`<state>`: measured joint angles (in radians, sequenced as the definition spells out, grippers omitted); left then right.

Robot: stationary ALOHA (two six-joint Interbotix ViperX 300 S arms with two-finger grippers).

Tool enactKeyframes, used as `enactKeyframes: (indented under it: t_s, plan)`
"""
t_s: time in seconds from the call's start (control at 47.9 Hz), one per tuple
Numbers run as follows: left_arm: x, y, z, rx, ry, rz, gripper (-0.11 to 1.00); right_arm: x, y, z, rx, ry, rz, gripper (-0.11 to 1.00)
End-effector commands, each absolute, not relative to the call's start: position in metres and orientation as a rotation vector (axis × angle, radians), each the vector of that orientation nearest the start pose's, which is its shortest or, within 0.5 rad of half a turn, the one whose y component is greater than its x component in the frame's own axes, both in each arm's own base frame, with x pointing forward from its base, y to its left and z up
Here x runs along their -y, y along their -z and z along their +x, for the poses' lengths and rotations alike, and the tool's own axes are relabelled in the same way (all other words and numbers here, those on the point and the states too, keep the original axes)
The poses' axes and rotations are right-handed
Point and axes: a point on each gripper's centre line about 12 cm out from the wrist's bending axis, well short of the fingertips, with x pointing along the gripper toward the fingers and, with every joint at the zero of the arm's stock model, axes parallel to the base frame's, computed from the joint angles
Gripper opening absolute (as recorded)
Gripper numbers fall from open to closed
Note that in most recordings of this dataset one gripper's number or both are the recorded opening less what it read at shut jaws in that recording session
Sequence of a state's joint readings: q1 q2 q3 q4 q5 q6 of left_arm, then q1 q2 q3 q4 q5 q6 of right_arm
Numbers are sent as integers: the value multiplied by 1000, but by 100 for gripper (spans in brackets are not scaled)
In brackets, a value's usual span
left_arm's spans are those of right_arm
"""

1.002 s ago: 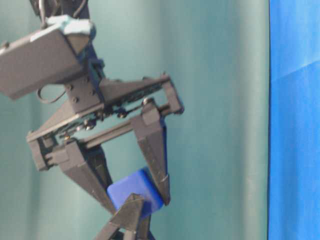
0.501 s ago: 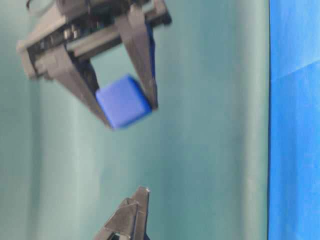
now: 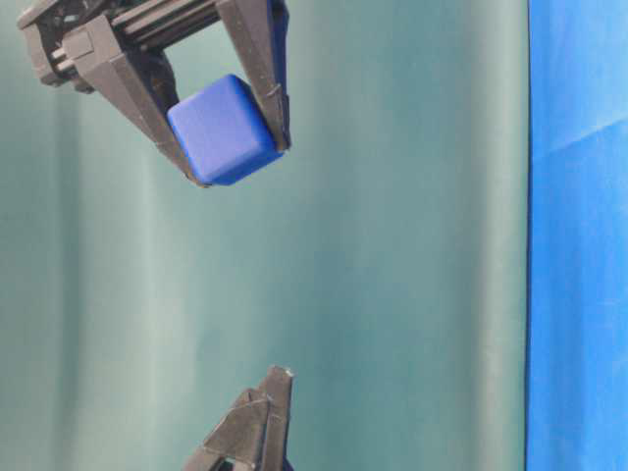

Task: Handover the blue block to the right arm after grasping it with the left arm, then place it in the designated position.
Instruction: 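Pull the cube back to the right with the right gripper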

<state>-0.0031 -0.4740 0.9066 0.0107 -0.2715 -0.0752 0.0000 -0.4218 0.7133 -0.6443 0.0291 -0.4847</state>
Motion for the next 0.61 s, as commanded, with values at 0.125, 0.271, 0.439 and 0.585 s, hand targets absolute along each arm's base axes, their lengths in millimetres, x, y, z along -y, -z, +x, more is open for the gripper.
enactKeyframes:
  t_s: [0.125,0.271,0.439,0.585]
  plan:
    - [2,-287,305,-124,4,-65,93,-2,-319,326,-253,-104,-808,37]
    - [2,-287,305,-126,4,-63,93,-2,-327,322,-238,-60,-505,37]
    - [1,-288,305,-123,3,-63,93,-2,-331,318,-234,-22,-221,37]
    - [2,-289,306,-120,4,-62,93,0,-331,313,-257,15,-59,37]
